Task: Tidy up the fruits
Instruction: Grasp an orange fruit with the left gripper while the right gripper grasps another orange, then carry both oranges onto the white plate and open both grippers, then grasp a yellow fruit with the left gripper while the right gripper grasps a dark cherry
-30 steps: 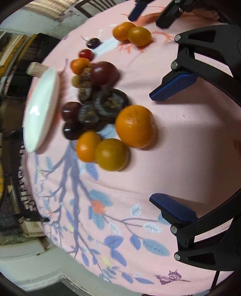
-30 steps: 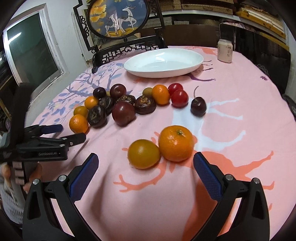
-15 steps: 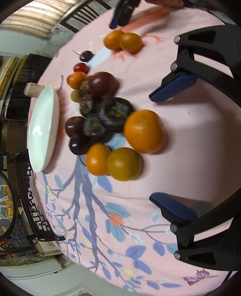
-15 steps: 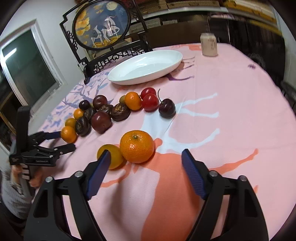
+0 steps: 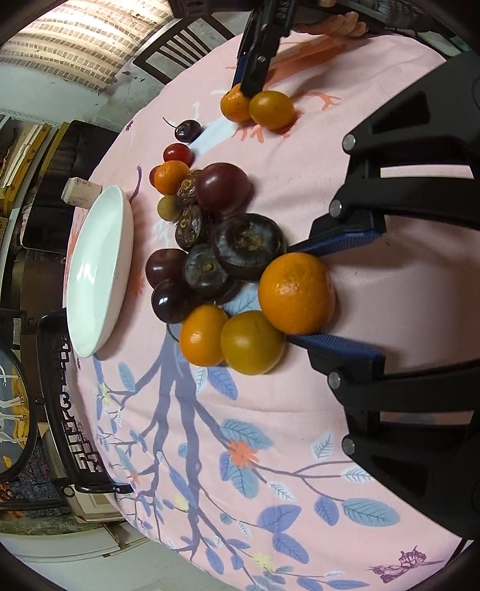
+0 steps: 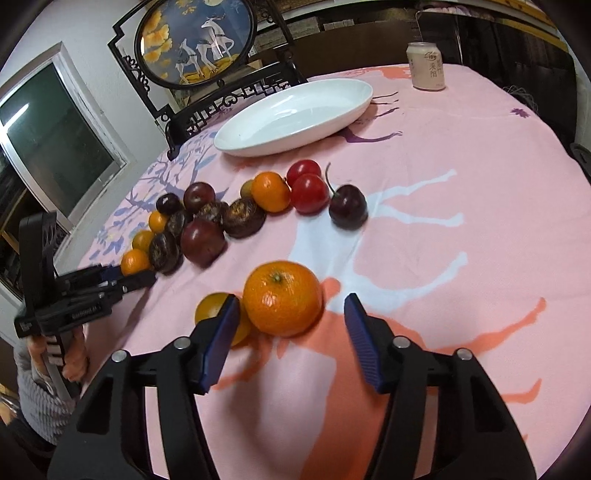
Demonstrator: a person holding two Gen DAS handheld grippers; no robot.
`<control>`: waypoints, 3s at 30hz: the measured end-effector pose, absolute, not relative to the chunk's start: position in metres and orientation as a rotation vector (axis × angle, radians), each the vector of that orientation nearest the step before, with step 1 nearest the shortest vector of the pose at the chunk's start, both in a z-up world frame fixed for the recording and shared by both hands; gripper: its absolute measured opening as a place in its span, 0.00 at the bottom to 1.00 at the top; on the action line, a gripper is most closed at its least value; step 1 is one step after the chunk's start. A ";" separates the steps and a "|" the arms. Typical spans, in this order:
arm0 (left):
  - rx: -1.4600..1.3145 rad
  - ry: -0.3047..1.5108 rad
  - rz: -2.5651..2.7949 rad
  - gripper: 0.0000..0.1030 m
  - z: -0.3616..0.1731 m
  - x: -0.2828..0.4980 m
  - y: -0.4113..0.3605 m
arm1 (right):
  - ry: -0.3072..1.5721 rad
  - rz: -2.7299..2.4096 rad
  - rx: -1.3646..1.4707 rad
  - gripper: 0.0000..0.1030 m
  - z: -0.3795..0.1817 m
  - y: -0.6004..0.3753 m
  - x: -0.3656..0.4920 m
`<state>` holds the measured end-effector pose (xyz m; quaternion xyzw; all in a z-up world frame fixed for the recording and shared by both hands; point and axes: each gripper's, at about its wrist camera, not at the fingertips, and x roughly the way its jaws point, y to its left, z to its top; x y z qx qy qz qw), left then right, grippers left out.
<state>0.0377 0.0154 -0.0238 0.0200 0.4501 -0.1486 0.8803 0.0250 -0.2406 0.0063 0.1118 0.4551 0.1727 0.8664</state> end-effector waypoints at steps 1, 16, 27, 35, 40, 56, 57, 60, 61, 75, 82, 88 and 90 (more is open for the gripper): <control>0.043 0.938 -0.312 0.40 -0.024 0.038 0.015 | 0.956 0.372 0.242 0.51 0.005 -0.240 0.028; 0.003 0.866 -0.361 0.40 0.030 0.074 -0.001 | 0.919 0.378 0.356 0.43 0.035 -0.251 0.059; -0.007 0.905 -0.292 0.41 0.024 0.212 -0.047 | 0.806 0.251 0.257 0.43 0.042 -0.204 0.196; 0.010 0.861 -0.315 0.58 0.023 0.209 -0.044 | 0.832 0.255 0.216 0.45 0.028 -0.207 0.205; -0.031 0.828 -0.271 0.64 0.032 0.198 -0.025 | 0.813 0.242 0.253 0.52 0.031 -0.213 0.196; -0.152 0.825 -0.159 0.72 0.013 0.107 0.068 | 0.694 0.258 0.381 0.61 0.046 -0.267 0.089; -0.113 0.826 -0.169 0.72 0.010 0.097 0.064 | 0.702 0.257 0.402 0.61 0.043 -0.273 0.082; -0.035 0.842 -0.194 0.72 0.000 0.080 0.053 | 0.724 0.248 0.421 0.62 0.038 -0.278 0.071; -0.019 0.846 -0.203 0.72 -0.002 0.074 0.049 | 0.725 0.245 0.421 0.62 0.037 -0.278 0.069; 0.078 0.906 -0.249 0.39 -0.023 0.061 0.032 | 0.792 0.261 0.373 0.63 0.028 -0.263 0.071; 0.078 0.900 -0.251 0.39 -0.022 0.061 0.031 | 0.865 0.273 0.389 0.62 0.014 -0.260 0.078; 0.074 0.889 -0.252 0.39 -0.019 0.061 0.032 | 0.891 0.243 0.388 0.57 0.005 -0.262 0.084; 0.076 0.890 -0.251 0.39 -0.020 0.060 0.031 | 0.900 0.231 0.385 0.51 0.002 -0.262 0.087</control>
